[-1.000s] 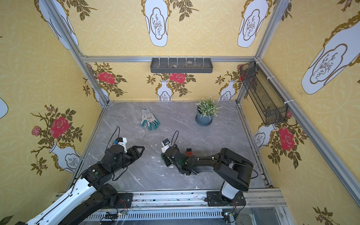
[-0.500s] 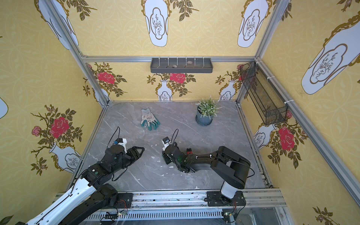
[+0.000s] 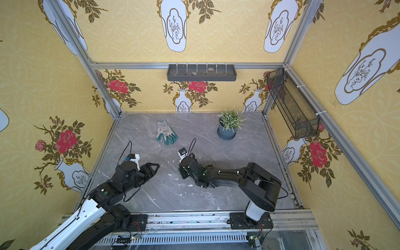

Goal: Assemble the number 1 with lego
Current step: Adjust the lego brick at the center of the board.

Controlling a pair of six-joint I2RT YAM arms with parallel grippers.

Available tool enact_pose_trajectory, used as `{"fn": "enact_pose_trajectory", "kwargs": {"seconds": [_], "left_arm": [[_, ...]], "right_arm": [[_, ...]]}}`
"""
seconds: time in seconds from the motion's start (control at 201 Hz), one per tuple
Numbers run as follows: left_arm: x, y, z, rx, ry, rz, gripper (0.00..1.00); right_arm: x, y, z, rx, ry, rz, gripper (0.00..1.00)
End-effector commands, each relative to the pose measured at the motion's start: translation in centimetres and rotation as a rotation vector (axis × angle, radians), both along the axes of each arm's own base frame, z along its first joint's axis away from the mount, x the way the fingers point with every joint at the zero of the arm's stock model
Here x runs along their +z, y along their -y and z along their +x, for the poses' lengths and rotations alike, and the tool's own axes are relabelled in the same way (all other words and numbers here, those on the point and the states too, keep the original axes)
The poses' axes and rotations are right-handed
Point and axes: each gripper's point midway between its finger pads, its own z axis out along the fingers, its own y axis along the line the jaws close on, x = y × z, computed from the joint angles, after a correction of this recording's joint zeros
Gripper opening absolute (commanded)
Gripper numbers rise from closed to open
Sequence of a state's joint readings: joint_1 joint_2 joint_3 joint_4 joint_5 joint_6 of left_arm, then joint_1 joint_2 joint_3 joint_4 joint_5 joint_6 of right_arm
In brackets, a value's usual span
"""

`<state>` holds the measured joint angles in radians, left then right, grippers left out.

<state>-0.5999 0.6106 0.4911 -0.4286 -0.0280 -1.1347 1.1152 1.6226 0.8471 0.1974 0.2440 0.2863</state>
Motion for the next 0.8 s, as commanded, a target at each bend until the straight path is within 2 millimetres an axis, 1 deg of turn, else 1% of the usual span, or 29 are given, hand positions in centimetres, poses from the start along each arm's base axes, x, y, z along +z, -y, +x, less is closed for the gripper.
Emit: {"fn": "enact_pose_trajectory", "kwargs": {"seconds": [0.0,0.1,0.119,0.139,0.199,0.264,0.319,0.378,0.453,0.548,0.632,0.697,0.792], "left_arm": [[-0.3,-0.3,-0.2,0.004,-0.002,0.004,0.66],[-0.6,-0.6,-0.3,0.021,-0.008,0.002,0.66],[-0.6,-0.8,-0.3,0.029,-0.011,0.003,0.66],[-0.8,-1.0,-0.4,0.039,-0.017,0.004,0.66],[-1.2,-1.6,-0.6,0.074,-0.038,0.010,0.66],[-1.6,-2.1,-0.8,0.101,-0.054,0.011,0.66],[-1.9,-2.3,-0.9,0.113,-0.060,0.003,0.66],[-2.1,-2.4,-1.0,0.120,-0.062,-0.005,0.66],[-2.2,-2.4,-1.0,0.120,-0.061,-0.010,0.66],[-2.3,-2.6,-1.1,0.126,-0.065,-0.007,0.66],[-2.7,-2.8,-1.3,0.138,-0.078,0.001,0.66],[-2.9,-2.9,-1.3,0.138,-0.084,0.004,0.66],[-2.9,-2.4,-1.2,0.118,-0.080,-0.003,0.65]], "right_arm": [[-1.0,2.1,-1.4,-0.039,-0.143,-0.161,0.28],[-0.3,3.5,-2.7,-0.100,-0.292,-0.262,0.26],[-0.4,4.1,-3.1,-0.126,-0.335,-0.292,0.26],[0.1,4.1,-3.2,-0.143,-0.372,-0.296,0.26],[0.5,5.3,-4.0,-0.203,-0.501,-0.362,0.26],[0.5,6.1,-5.0,-0.237,-0.626,-0.441,0.27],[0.5,6.4,-5.7,-0.239,-0.688,-0.501,0.27],[0.8,6.2,-6.2,-0.234,-0.738,-0.534,0.26],[1.3,6.0,-6.4,-0.239,-0.781,-0.547,0.26],[1.1,5.4,-6.2,-0.227,-0.861,-0.520,0.26],[0.2,4.9,-5.7,-0.226,-0.927,-0.503,0.26],[-0.8,4.8,-5.7,-0.220,-0.968,-0.517,0.26],[-1.9,4.9,-5.5,-0.209,-1.022,-0.527,0.26]]}}
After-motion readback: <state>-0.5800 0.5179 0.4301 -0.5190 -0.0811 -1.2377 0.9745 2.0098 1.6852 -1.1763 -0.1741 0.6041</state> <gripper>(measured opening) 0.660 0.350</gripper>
